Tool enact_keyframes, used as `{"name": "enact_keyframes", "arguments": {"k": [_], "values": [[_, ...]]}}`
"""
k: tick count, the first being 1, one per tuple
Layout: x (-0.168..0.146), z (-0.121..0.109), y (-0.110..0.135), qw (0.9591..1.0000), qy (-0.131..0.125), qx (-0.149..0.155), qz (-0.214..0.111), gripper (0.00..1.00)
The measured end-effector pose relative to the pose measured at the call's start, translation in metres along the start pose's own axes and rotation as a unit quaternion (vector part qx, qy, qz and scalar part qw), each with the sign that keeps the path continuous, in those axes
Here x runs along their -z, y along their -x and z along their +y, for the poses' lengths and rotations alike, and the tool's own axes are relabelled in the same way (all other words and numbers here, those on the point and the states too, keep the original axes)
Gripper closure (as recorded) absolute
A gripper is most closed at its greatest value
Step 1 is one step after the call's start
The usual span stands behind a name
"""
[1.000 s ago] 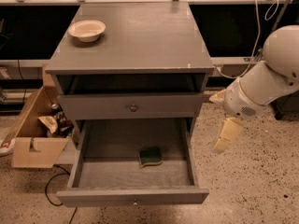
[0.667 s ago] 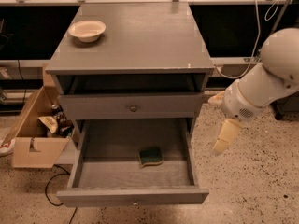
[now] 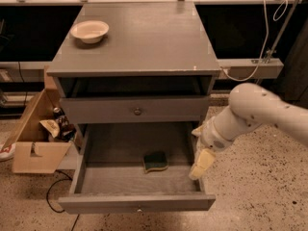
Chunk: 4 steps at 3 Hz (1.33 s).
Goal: Pick sponge from middle drawer and place on counter
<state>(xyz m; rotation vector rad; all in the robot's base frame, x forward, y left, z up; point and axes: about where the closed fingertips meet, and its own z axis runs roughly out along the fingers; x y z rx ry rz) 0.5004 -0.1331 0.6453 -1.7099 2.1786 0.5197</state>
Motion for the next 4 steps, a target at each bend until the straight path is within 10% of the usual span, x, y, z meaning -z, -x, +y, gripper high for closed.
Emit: {"name": "enact_keyframes", "arguments": {"k": [2, 4], "values": [[-0.154, -0.038, 0.032, 0.9918, -0.032, -0.042, -0.117, 0.0], [-0.186, -0.058, 0.052, 0.9873, -0.049, -0.038, -0.146, 0.0]]}}
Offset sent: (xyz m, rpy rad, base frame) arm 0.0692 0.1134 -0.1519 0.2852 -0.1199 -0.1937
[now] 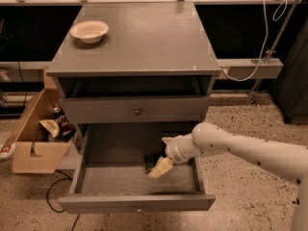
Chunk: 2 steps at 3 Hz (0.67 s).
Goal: Pick sponge from middle drawer and place on counter
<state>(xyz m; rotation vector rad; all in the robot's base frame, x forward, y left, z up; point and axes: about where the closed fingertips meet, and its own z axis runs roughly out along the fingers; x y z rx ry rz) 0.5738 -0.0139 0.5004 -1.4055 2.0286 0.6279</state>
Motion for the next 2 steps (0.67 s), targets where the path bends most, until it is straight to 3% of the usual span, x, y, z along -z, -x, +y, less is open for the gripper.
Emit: {"name": "enact_keyframes", "arguments": {"k": [1, 2], "values": [[-0.028, -0.018, -0.011, 0.9995, -0.003, 0.033, 0.003, 0.0], [-0.062, -0.034, -0.027, 0.9974, -0.009, 0.064, 0.032, 0.0]]}}
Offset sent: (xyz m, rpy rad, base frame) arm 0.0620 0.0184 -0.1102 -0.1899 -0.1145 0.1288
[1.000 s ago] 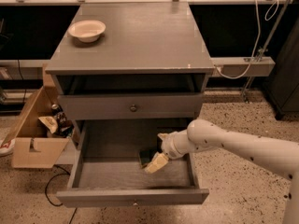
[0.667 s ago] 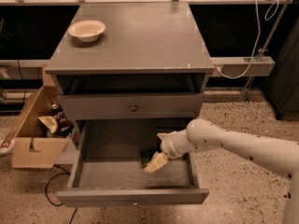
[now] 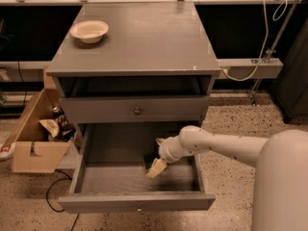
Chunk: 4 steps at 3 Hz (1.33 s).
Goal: Pick sponge from middle drawer and place on counter
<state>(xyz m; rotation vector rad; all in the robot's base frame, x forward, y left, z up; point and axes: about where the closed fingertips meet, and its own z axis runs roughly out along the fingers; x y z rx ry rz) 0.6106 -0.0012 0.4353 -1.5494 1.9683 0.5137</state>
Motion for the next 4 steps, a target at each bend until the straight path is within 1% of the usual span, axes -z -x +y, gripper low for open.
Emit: {"name": "enact_keyframes", "arguments": {"k": [1, 2, 3, 4], "values": [[-0.031, -0.006, -0.017, 0.9994, 0.008, 0.013, 0.031, 0.0], [-0.051, -0.012, -0.036, 0.9983, 0.022, 0.01, 0.054, 0.0], [-0.054, -0.015, -0.052, 0.9974, 0.027, 0.002, 0.066, 0.15], [-0.044, -0.017, -0.06, 0.9975, 0.024, -0.003, 0.067, 0.38]]}}
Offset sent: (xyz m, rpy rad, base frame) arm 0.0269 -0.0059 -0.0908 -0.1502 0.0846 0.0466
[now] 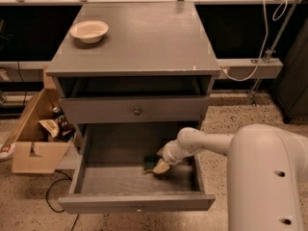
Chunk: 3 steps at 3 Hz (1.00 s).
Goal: Pick sponge from middle drawer and place on counter
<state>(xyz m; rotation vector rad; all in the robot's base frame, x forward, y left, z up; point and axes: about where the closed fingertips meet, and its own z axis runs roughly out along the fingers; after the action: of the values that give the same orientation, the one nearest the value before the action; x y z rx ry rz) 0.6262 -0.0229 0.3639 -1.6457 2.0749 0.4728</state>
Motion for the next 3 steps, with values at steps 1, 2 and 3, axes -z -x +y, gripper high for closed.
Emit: {"name": "enact_keyframes", "arguments": {"k": [1, 2, 3], "values": [[0.004, 0.002, -0.008, 0.9999, 0.004, -0.009, -0.009, 0.61], [0.021, 0.005, -0.006, 0.9995, 0.002, -0.004, -0.033, 0.85], [0.077, 0.011, 0.011, 0.9968, -0.019, 0.027, -0.073, 1.0]]}}
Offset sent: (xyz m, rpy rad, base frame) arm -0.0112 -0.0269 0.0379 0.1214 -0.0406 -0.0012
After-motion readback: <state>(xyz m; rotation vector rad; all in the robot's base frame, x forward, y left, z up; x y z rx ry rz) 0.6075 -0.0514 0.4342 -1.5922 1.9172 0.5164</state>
